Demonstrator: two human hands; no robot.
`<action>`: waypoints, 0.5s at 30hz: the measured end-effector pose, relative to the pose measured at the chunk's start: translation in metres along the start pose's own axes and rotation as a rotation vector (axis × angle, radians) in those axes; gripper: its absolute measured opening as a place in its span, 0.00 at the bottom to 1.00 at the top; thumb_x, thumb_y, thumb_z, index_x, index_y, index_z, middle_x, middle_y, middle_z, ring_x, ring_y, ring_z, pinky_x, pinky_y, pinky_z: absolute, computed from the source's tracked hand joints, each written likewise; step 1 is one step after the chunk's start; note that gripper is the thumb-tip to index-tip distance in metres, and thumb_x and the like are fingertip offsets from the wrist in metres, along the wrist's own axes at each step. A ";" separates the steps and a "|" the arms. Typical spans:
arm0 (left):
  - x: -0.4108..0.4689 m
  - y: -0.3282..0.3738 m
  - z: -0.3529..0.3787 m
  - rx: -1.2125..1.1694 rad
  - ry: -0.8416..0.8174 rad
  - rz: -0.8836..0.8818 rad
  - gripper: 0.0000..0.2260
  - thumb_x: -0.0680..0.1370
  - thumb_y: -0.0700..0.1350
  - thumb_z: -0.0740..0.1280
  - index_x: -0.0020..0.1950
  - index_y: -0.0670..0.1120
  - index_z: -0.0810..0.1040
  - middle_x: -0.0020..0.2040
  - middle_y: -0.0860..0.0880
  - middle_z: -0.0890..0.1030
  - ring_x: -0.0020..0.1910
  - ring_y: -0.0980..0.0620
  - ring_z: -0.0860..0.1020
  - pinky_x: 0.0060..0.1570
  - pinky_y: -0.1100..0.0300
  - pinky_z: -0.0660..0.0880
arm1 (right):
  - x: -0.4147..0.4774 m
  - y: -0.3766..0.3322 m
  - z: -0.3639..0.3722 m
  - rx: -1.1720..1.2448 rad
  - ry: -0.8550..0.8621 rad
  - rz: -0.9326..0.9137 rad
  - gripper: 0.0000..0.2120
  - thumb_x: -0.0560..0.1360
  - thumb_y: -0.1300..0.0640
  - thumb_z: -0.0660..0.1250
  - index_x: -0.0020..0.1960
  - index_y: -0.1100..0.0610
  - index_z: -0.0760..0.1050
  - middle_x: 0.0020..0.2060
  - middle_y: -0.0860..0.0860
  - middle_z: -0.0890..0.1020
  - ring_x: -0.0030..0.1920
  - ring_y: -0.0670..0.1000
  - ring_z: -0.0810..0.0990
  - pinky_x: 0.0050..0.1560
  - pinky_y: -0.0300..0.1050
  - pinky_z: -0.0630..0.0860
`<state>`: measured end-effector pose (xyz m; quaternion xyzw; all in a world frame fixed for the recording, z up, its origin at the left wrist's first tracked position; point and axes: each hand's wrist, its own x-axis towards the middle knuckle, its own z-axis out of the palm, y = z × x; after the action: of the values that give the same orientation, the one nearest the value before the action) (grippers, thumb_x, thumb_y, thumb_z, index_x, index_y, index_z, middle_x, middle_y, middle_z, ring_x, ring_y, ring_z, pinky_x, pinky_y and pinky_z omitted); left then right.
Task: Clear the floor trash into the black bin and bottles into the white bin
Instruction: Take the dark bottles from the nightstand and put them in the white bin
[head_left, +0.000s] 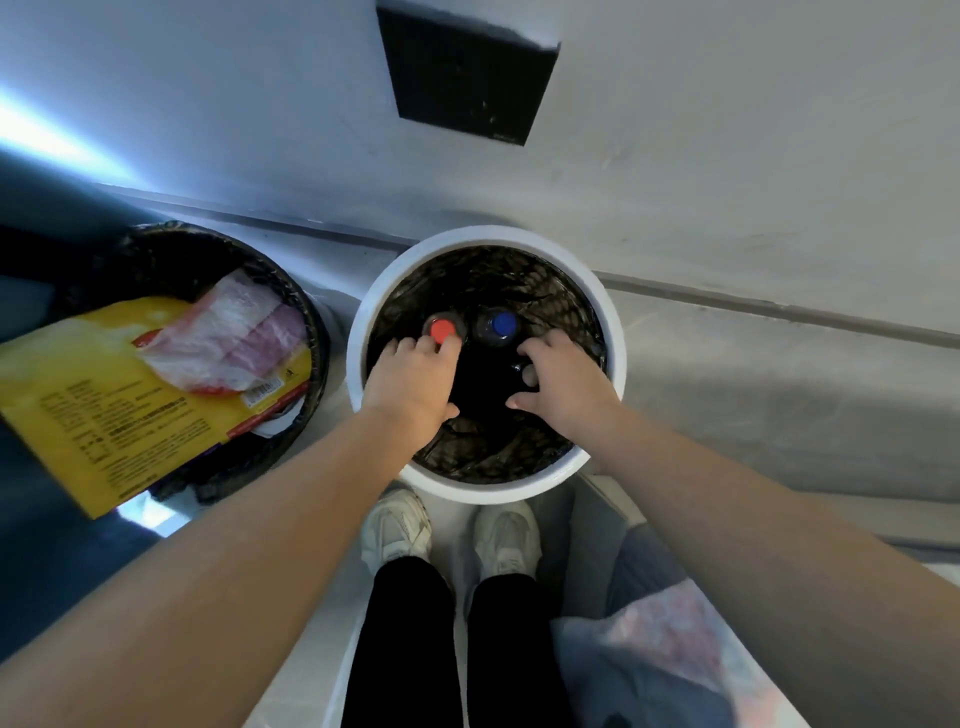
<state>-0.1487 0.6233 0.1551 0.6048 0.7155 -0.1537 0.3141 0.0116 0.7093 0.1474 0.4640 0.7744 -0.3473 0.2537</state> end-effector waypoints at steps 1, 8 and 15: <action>-0.013 0.002 -0.010 0.040 0.035 0.021 0.37 0.73 0.57 0.70 0.74 0.46 0.55 0.67 0.43 0.70 0.68 0.43 0.67 0.71 0.46 0.58 | -0.013 -0.004 -0.008 -0.010 0.007 -0.018 0.33 0.70 0.48 0.75 0.71 0.54 0.67 0.66 0.54 0.68 0.67 0.57 0.68 0.66 0.53 0.69; -0.139 0.011 -0.094 -0.023 0.071 -0.194 0.50 0.68 0.71 0.64 0.78 0.50 0.43 0.79 0.43 0.45 0.77 0.39 0.41 0.67 0.31 0.37 | -0.134 -0.048 -0.061 -0.297 0.052 -0.065 0.45 0.70 0.34 0.67 0.78 0.44 0.47 0.79 0.53 0.48 0.78 0.59 0.42 0.73 0.66 0.45; -0.324 0.026 -0.200 -0.226 0.138 -0.380 0.51 0.67 0.74 0.62 0.78 0.51 0.40 0.79 0.46 0.39 0.77 0.42 0.37 0.68 0.33 0.37 | -0.304 -0.130 -0.128 -0.282 0.172 -0.094 0.44 0.72 0.33 0.64 0.78 0.44 0.44 0.79 0.54 0.47 0.78 0.60 0.42 0.72 0.70 0.45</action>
<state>-0.1536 0.4996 0.5159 0.4292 0.8490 -0.0872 0.2955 0.0204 0.6003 0.4847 0.4150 0.8553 -0.2055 0.2324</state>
